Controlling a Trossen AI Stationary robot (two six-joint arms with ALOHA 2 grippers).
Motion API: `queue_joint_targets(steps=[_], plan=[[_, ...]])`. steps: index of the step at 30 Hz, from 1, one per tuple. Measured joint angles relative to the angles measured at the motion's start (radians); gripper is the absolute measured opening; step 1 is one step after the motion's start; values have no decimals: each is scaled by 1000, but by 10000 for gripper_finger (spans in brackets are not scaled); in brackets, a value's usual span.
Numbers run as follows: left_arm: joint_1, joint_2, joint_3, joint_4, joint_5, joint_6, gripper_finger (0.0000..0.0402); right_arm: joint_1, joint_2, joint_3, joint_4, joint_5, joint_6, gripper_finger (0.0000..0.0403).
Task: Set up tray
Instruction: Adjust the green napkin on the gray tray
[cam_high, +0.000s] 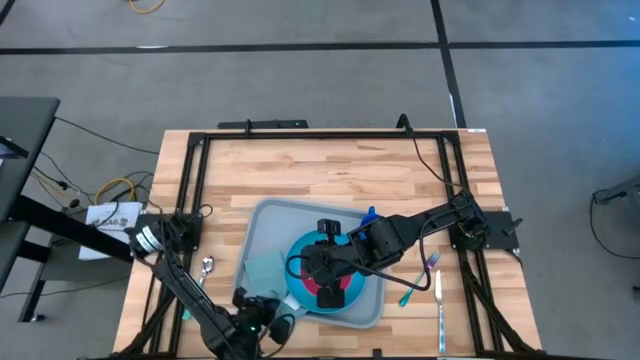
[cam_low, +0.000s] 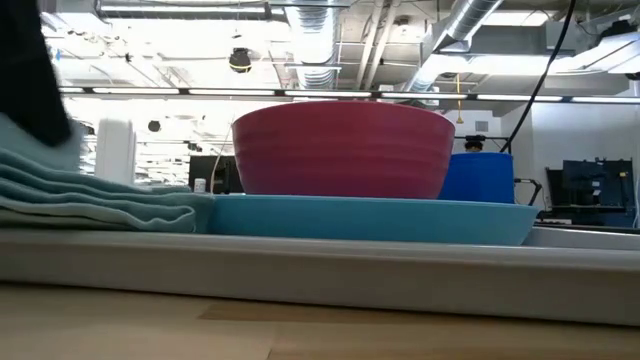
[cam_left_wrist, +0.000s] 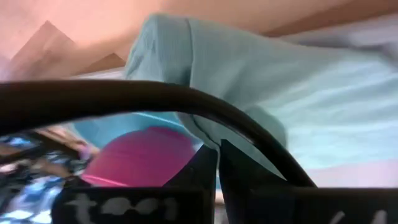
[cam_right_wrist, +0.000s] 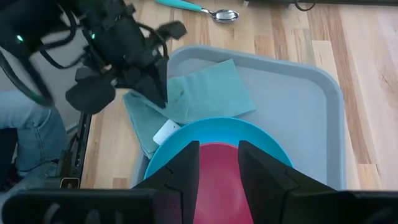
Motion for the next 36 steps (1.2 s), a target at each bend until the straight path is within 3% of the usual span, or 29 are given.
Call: queue_joint_targets(steps=[5,9,16,28,36], plan=[[6,20,11,112,-120,-26,0,0,0,0,1,0,0,102],[-15,21,61,147,-119,1,0,-7,0,0,1,0,-2,102],[-28,22,144,238,-20,-18,0,-26,0,0,2,0,0,102],[16,24,118,225,20,-144,0,-37,0,0,10,0,1,102],[50,24,117,353,97,-190,0,-42,0,0,5,0,0,102]])
